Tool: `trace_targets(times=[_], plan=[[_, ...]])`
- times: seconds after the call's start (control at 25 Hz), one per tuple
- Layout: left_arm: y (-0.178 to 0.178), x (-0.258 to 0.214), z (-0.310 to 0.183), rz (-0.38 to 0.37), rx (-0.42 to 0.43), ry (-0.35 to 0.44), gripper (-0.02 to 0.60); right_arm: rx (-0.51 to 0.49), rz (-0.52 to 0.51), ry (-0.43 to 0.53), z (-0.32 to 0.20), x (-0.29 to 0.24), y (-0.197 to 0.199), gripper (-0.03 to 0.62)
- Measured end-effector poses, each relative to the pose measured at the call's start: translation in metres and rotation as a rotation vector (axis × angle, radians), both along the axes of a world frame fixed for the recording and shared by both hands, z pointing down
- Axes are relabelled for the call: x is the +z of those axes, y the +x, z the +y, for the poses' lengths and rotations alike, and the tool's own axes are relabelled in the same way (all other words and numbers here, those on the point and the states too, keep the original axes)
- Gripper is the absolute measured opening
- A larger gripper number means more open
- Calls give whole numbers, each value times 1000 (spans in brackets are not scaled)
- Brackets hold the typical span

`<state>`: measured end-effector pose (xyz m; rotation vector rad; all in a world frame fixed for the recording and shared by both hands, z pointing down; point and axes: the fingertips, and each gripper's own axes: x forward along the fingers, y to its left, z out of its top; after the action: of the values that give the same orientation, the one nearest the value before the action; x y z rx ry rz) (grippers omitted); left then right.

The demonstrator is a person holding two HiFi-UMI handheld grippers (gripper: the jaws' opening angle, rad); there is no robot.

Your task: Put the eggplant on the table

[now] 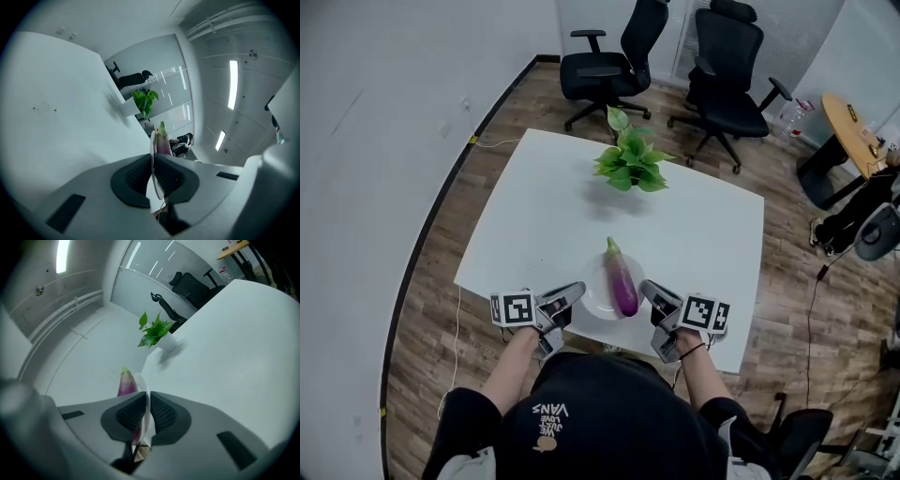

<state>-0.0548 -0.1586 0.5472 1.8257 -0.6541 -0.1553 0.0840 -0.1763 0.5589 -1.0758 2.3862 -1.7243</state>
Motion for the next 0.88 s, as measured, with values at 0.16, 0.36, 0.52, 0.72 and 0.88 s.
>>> trace_targets(times=[0.16, 0.36, 0.52, 0.72, 0.88], plan=[[-1, 2, -6, -8, -17, -7, 25, -13, -4, -8, -6, 2, -1, 37], [-1, 4, -21, -21, 7, -7, 25, 8, -1, -12, -19, 5, -1, 37], [-2, 5, -34, -47, 45, -6, 25, 35, 0, -14, -29, 5, -2, 37], [-6, 6, -54, -65, 78, -4, 25, 63, 0, -19, -42, 6, -5, 37], [-7, 12, -63, -71, 100, -18, 25, 74, 13, -29, -50, 14, -7, 37]])
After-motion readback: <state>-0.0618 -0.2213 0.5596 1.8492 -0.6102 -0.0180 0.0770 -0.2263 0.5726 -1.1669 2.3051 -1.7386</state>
